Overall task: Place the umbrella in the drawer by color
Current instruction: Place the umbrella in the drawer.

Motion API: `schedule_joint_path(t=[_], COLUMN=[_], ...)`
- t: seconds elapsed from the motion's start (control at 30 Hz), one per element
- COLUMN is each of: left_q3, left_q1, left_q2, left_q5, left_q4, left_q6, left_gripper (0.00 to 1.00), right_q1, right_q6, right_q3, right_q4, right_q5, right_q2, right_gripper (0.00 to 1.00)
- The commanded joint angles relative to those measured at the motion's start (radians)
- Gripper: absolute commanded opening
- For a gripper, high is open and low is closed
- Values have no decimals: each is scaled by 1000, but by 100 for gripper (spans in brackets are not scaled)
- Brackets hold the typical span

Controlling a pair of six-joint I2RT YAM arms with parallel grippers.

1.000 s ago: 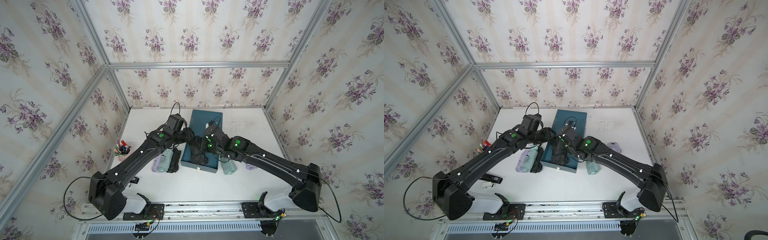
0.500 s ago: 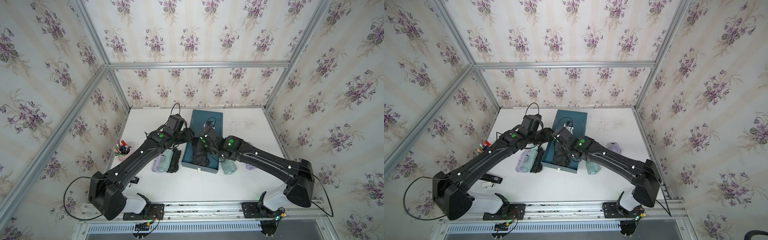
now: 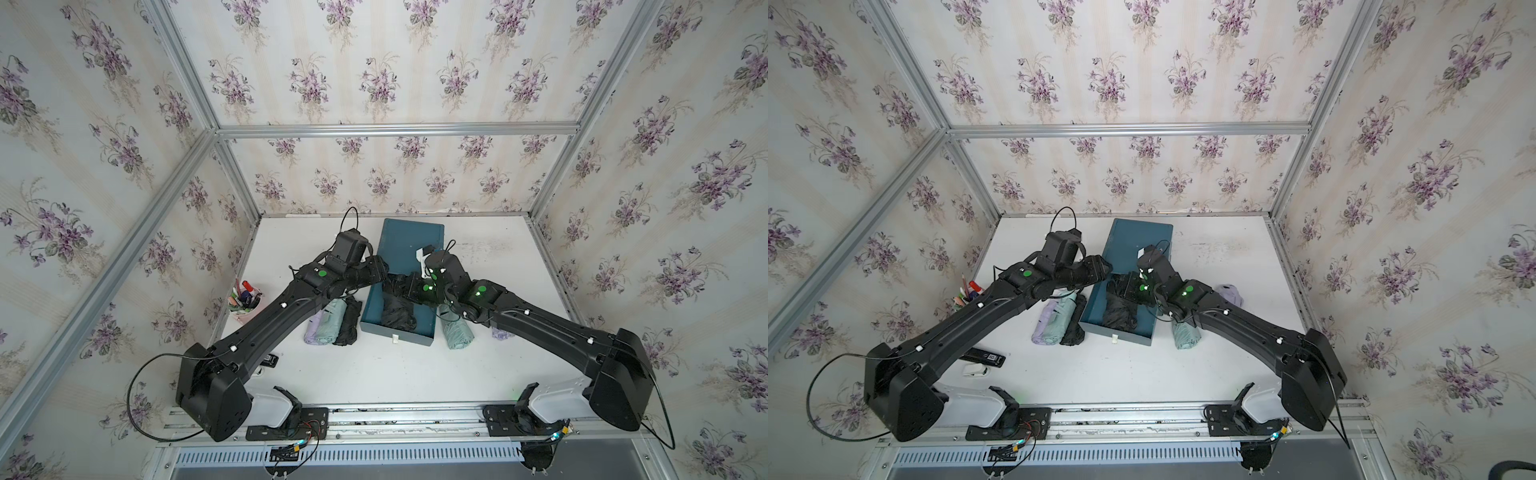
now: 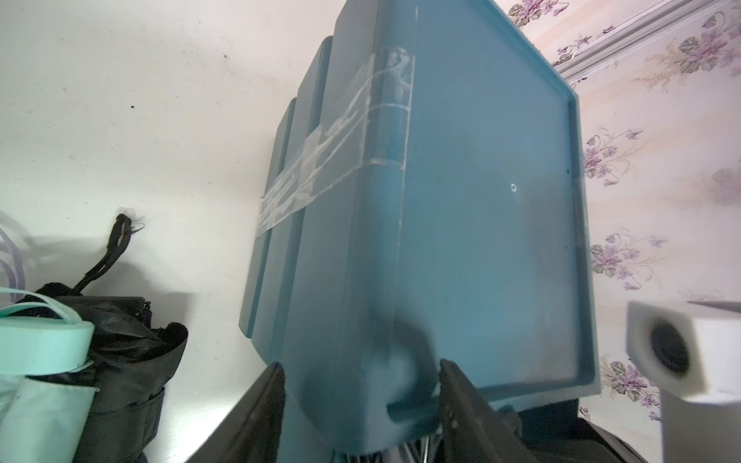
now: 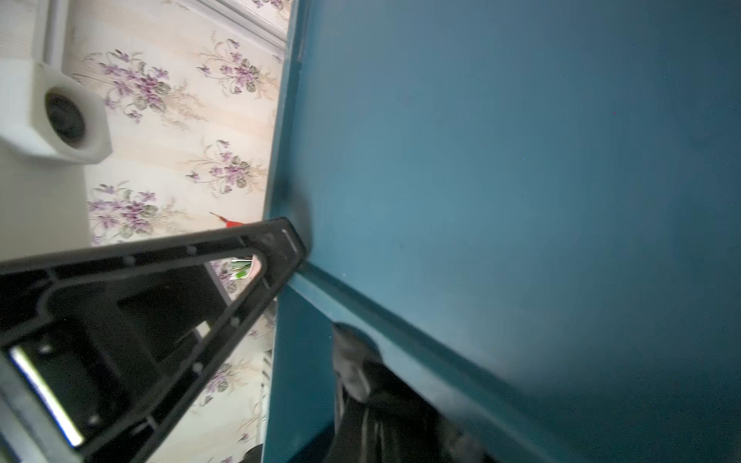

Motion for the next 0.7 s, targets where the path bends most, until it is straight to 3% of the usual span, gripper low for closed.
schedule_joint_path(t=[0.0, 0.27, 0.3, 0.53, 0.67], left_q3=[-14, -5, -5, -8, -8], left_q1=[-2, -2, -2, -2, -2], left_q2=[-6, -4, -3, -3, 9], left_q5=[21, 3, 3, 4, 20], left_q4=[-85, -91, -91, -91, -85], left_q6=[12, 11, 9, 5, 6], left_gripper=[57, 56, 52, 51, 50], right_q1=[-22, -2, -1, -2, -13], right_q6=[57, 93, 102, 263, 276], right_q3=[-26, -56, -69, -328, -345], right_q4=[-91, -93, -90, 113, 125], right_q5=[-77, -23, -17, -48, -29], right_q2=[28, -167, -190, -277, -282], right_gripper=[0, 0, 0, 0, 0])
